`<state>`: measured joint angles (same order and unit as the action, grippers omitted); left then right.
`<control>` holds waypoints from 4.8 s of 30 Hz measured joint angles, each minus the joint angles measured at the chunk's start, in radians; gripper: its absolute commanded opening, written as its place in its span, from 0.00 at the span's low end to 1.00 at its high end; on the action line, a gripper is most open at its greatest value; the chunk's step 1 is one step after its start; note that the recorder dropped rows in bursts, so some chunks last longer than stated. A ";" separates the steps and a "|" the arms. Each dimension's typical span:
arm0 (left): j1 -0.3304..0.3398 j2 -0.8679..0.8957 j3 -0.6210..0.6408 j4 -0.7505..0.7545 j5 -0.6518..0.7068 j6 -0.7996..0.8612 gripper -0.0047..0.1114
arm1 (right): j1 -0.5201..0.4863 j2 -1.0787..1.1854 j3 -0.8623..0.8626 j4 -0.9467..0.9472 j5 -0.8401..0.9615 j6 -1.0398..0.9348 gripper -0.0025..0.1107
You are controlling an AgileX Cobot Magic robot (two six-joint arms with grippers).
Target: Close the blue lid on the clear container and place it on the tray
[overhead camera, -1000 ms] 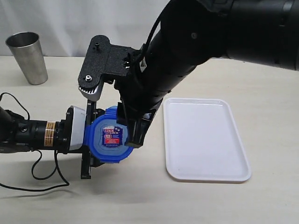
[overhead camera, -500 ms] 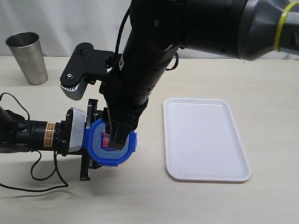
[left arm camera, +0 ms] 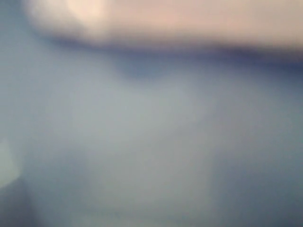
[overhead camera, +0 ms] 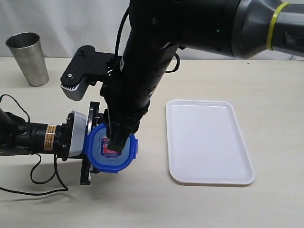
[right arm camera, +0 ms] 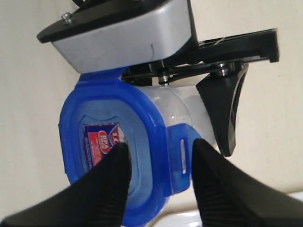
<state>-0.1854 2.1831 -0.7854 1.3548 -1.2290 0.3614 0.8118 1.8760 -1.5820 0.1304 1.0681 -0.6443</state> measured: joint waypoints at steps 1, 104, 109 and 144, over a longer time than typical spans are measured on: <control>0.000 0.000 0.000 0.000 0.000 0.000 0.04 | -0.005 0.004 0.000 0.008 0.005 0.000 0.36; 0.000 0.000 0.000 -0.250 0.049 -0.474 0.04 | 0.008 0.067 -0.087 -0.307 -0.151 0.811 0.20; 0.000 0.000 0.000 -0.260 0.052 -0.482 0.04 | 0.057 0.092 -0.093 -0.442 -0.133 0.840 0.15; 0.000 0.000 0.000 -0.248 0.032 -0.467 0.04 | 0.065 -0.043 -0.162 -0.359 0.012 0.629 0.26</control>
<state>-0.1854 2.1831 -0.7853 1.1070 -1.1971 -0.1055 0.8765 1.8334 -1.7439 -0.2285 1.0799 -0.0155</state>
